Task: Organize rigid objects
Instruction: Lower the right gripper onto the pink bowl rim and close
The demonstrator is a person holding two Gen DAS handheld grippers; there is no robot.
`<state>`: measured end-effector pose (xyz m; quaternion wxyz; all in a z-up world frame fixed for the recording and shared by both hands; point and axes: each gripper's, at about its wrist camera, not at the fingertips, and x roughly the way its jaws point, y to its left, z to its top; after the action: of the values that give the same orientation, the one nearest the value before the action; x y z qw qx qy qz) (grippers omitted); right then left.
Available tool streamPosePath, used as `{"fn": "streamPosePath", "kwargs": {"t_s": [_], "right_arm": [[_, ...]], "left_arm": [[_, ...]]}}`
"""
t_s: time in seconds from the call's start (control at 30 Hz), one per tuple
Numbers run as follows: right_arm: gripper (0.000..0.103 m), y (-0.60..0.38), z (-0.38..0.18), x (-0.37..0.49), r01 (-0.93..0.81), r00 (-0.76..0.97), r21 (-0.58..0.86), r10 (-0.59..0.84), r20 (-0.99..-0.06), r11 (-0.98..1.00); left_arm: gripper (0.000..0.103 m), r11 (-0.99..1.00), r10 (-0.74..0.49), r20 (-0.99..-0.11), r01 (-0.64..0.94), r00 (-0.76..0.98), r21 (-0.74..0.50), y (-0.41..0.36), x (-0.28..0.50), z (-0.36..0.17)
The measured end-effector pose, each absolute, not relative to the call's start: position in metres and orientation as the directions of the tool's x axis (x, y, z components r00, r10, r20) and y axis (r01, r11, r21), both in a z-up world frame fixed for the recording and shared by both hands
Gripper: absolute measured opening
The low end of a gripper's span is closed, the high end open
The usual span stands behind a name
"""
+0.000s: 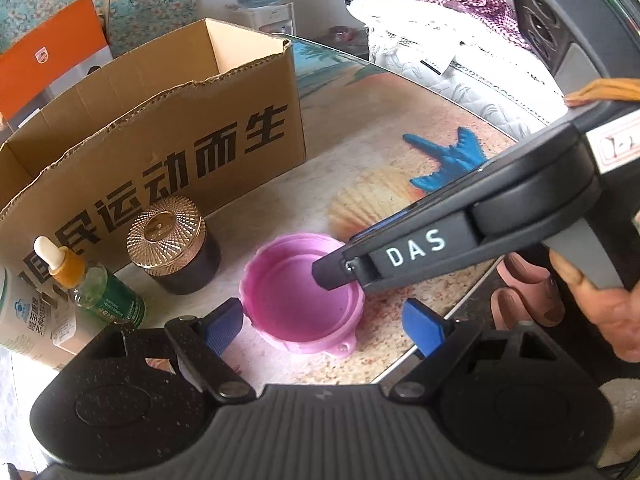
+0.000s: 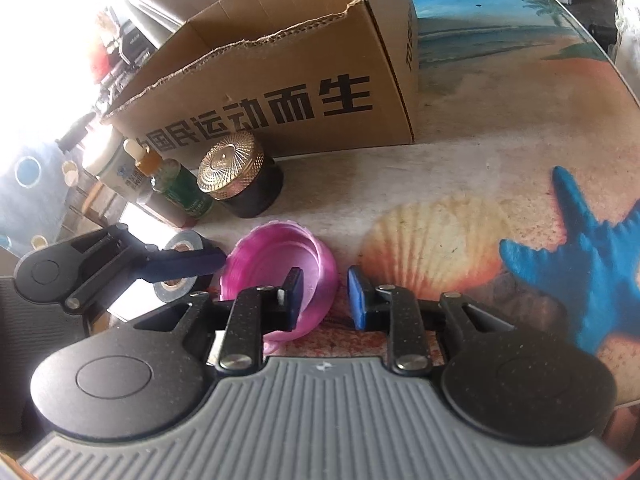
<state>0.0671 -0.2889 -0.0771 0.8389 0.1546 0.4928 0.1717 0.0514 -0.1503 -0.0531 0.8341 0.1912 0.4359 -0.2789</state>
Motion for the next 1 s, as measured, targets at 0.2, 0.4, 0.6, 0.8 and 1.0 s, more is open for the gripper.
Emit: {"fn": "streamPosePath", "kwargs": {"t_s": [0.2, 0.4, 0.6, 0.8, 1.0], "right_arm": [[0.069, -0.289, -0.077, 0.064, -0.15, 0.462, 0.495, 0.503, -0.73, 0.856], [0.085, -0.286, -0.075, 0.063, -0.15, 0.485, 0.463, 0.473, -0.735, 0.874], [0.086, -0.288, -0.077, 0.063, -0.138, 0.491, 0.475, 0.477, -0.729, 0.869], [0.085, -0.289, -0.076, 0.06, -0.119, 0.501, 0.465, 0.457, -0.735, 0.877], [0.084, -0.292, -0.073, 0.055, -0.113, 0.528, 0.424, 0.416, -0.741, 0.899]], "left_arm": [[0.088, 0.774, -0.297, -0.834, 0.628, 0.465, 0.074, -0.148, 0.051, -0.053], [0.088, 0.769, -0.3, -0.834, 0.635, 0.463, 0.077, -0.149, 0.049, -0.054], [0.088, 0.771, -0.295, -0.836, 0.632, 0.464, 0.079, -0.149, 0.049, -0.055], [0.088, 0.774, -0.288, -0.837, 0.627, 0.464, 0.082, -0.151, 0.049, -0.058], [0.088, 0.773, -0.278, -0.842, 0.628, 0.462, 0.089, -0.154, 0.051, -0.061]]}}
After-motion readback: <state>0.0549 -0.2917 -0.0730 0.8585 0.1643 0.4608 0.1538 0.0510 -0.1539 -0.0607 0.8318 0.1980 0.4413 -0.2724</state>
